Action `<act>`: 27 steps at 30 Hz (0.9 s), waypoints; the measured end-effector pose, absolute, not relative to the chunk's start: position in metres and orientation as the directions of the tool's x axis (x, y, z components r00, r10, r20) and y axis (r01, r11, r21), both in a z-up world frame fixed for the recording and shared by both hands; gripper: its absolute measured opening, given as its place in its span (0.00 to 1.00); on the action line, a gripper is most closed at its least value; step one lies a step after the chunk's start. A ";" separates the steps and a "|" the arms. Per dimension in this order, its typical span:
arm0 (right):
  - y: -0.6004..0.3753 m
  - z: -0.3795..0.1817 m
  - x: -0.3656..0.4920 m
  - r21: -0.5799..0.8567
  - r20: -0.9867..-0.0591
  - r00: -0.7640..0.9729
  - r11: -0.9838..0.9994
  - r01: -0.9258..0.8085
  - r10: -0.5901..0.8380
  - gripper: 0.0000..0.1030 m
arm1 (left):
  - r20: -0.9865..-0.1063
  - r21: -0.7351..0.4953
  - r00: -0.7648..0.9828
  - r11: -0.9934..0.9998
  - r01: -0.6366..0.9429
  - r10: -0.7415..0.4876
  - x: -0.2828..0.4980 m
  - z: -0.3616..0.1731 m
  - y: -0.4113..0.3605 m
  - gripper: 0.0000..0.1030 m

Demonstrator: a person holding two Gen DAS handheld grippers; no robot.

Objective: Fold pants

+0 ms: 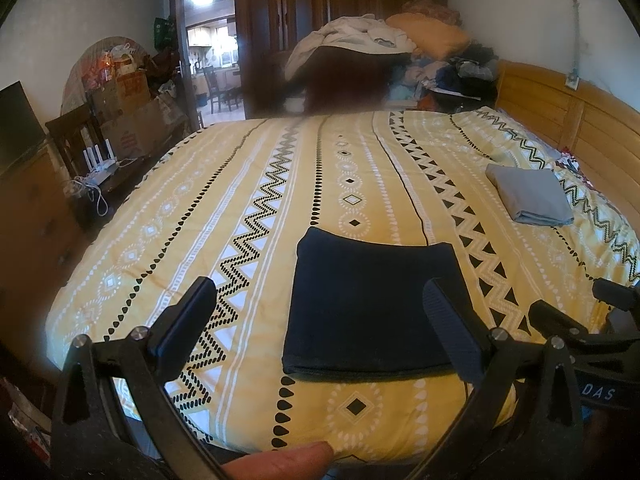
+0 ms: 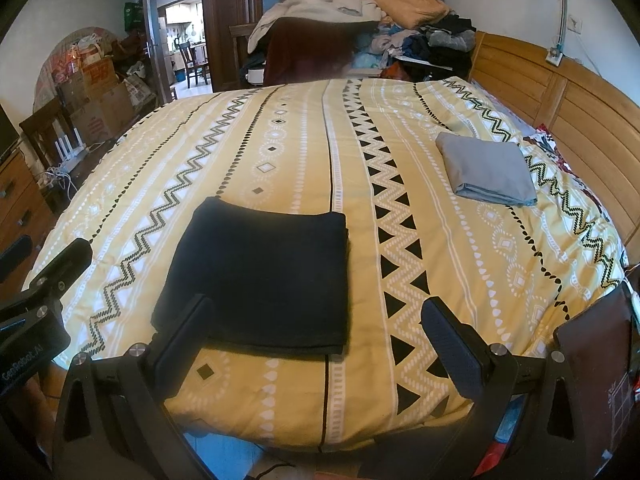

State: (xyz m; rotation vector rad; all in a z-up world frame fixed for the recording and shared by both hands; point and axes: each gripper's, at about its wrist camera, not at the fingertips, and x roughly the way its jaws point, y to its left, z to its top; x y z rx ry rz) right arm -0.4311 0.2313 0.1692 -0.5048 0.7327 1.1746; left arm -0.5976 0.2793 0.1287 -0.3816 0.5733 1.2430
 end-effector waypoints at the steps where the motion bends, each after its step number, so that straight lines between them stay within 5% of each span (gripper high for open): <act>1: 0.232 0.169 -0.431 0.018 -0.743 0.202 0.321 -0.947 0.638 1.00 | -0.600 0.035 0.211 0.289 -0.957 0.772 -0.598 0.129 0.279 1.00; 27: 0.238 0.159 -0.430 0.022 -0.759 0.186 0.310 -0.951 0.624 1.00 | -0.621 0.034 0.202 0.284 -0.958 0.757 -0.600 0.119 0.286 1.00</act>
